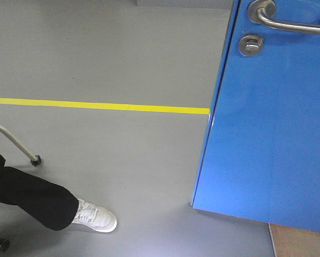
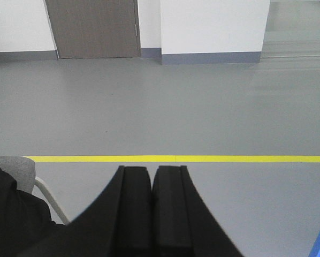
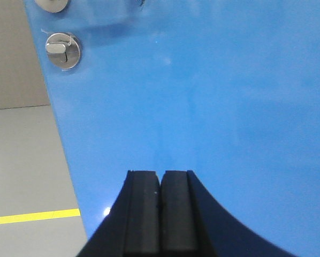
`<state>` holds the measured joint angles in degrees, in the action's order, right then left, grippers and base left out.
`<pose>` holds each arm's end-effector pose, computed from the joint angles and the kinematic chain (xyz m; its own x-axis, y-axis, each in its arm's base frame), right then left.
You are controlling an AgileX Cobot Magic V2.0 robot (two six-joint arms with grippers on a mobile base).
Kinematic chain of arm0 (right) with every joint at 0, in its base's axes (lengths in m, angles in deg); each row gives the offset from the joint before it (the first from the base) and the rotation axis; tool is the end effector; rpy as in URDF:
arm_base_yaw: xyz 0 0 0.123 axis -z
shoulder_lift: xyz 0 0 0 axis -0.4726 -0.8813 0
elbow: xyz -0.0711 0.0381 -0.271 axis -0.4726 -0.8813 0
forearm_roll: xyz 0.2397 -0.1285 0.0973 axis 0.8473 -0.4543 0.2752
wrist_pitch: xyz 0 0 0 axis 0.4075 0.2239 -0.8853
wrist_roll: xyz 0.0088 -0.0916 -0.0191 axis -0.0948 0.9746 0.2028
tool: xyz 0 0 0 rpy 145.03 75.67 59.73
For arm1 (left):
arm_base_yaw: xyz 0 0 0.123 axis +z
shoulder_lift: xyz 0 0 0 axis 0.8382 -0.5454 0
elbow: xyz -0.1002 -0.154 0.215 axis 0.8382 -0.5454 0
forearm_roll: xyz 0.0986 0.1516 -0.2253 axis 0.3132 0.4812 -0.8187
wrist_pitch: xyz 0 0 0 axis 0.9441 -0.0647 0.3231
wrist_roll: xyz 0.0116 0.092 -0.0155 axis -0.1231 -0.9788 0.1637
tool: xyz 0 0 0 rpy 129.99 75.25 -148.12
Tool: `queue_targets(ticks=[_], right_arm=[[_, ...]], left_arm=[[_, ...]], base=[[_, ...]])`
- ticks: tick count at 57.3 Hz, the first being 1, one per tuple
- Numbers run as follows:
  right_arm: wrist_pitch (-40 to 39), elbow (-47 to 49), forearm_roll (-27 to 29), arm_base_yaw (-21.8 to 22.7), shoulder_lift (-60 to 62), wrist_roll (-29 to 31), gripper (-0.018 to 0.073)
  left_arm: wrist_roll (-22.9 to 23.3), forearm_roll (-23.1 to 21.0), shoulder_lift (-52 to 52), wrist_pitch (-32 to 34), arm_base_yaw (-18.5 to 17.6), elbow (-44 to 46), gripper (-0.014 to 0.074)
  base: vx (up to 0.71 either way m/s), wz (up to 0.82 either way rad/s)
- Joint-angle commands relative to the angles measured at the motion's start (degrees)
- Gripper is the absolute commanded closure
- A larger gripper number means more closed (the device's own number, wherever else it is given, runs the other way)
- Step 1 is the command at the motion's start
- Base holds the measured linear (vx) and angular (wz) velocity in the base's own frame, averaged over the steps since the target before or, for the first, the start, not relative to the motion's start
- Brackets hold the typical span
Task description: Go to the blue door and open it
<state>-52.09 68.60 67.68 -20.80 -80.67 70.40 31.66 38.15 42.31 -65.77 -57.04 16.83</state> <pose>0.0984 -0.0126 0.1868 -0.0989 0.0701 -0.9926 0.1327 0.9895 0.0566 0.0976 0.0016 0.1790 -0.2018 0.0461 -0.9783 -0.0074 0.9988 0.0486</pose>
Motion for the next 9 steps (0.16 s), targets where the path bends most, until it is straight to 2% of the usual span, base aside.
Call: queue_targets(ticks=[1, 9], right_arm=[[-5.2, -0.1, -0.6, 0.2, 0.6, 0.2, 0.0547], [-5.2, -0.1, -0.6, 0.2, 0.6, 0.2, 0.0547]], left_arm=[[0.4, -0.2, 0.7, 4.9, -0.4, 1.5, 0.0524], [0.4, -0.2, 0.7, 4.9, -0.4, 1.5, 0.0524]], base=[[0.0, 0.0], [0.0, 0.0]])
